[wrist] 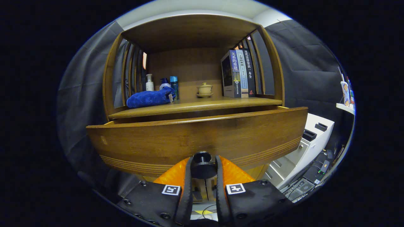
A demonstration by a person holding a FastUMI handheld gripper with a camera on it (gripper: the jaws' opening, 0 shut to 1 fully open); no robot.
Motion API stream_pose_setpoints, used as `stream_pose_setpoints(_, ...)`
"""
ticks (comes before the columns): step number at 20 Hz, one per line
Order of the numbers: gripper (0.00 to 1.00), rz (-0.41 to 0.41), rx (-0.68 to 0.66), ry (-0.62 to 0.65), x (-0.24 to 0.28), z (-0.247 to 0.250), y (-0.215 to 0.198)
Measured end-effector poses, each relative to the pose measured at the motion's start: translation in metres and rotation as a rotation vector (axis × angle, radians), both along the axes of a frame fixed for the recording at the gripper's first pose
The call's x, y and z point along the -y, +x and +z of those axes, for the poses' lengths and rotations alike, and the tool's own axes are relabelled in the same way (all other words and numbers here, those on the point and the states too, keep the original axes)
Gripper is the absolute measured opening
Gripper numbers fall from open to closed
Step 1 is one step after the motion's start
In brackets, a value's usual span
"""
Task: Pull open the drawer, take out the items inside it, and place them on the countertop above the cabinet.
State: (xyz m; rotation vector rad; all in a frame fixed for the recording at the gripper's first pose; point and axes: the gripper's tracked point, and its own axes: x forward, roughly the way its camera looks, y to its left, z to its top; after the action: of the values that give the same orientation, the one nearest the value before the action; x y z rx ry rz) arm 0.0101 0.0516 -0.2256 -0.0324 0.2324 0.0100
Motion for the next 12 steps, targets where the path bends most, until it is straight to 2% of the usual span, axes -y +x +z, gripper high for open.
stream_pose_setpoints(12,0.39,-0.008,-0.028,-0.037,0.006,-0.004,-0.061)
